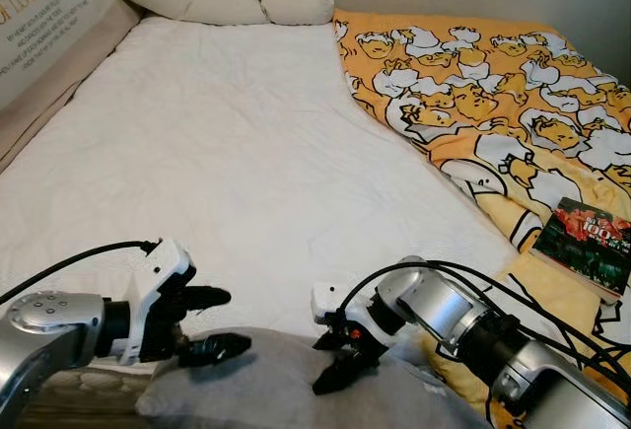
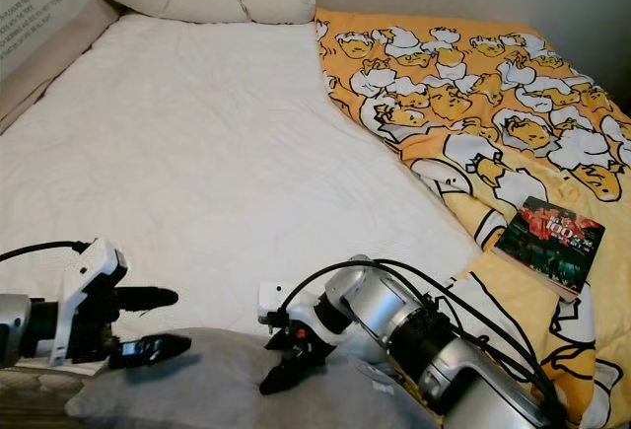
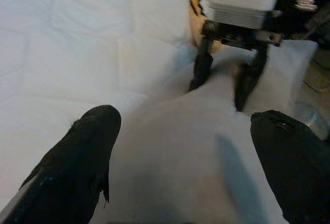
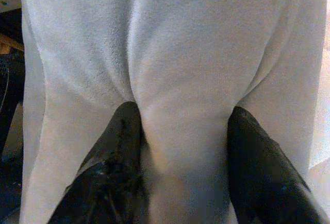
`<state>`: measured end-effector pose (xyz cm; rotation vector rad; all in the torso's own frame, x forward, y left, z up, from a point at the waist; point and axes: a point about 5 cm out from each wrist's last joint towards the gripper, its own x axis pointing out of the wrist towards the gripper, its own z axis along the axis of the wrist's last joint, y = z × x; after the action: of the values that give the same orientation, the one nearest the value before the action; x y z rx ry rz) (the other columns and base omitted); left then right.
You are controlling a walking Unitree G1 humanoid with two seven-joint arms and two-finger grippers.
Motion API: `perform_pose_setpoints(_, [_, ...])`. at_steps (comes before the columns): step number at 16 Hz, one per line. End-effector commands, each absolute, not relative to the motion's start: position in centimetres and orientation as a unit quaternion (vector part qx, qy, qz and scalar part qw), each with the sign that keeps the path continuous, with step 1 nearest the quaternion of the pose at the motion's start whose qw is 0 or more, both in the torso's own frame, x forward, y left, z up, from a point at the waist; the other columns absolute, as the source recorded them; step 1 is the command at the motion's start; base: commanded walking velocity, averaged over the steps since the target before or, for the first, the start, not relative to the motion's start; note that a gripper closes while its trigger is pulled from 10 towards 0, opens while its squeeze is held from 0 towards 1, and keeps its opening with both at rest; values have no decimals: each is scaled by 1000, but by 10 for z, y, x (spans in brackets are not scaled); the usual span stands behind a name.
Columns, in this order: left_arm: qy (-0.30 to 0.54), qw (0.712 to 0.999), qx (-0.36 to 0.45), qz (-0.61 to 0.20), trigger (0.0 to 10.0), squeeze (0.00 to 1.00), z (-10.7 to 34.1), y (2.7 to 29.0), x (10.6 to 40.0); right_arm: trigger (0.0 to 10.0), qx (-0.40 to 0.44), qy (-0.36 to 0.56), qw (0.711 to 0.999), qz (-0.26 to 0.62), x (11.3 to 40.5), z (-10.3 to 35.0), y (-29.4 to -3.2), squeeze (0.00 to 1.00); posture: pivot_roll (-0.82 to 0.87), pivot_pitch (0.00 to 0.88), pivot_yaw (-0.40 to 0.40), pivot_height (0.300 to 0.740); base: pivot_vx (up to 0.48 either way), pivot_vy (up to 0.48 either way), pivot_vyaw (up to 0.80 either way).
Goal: Clean up the room
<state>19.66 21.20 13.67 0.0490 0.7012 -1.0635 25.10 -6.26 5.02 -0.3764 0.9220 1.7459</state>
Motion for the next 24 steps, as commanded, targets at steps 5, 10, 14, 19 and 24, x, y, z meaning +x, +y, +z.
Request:
perform_pose_setpoints(5, [338,757,61,-556,10000,0,136,220,192,0,-157,393,541,727,257,50,-70,0,-12,0,-39,740,0,0,0])
perform_pose_setpoints(10, [327,741,77,-581,10000,0,143,224,199,0,-139,379,558,725,263,55,-68,0,-16,0,-32,740,0,0,0])
perform_pose_setpoints(14, [313,748,77,-580,10000,0,143,223,203,0,-75,355,588,723,272,71,-73,0,-26,0,-24,740,0,0,0])
perform_pose_setpoints(19, [219,805,-2,-551,10000,0,169,223,213,0,32,305,646,699,293,104,-100,0,-27,0,-22,740,0,0,0])
perform_pose_setpoints(24, [142,841,-54,-520,10000,0,196,230,213,0,56,202,717,665,320,170,-137,0,-24,0,-29,740,0,0,0])
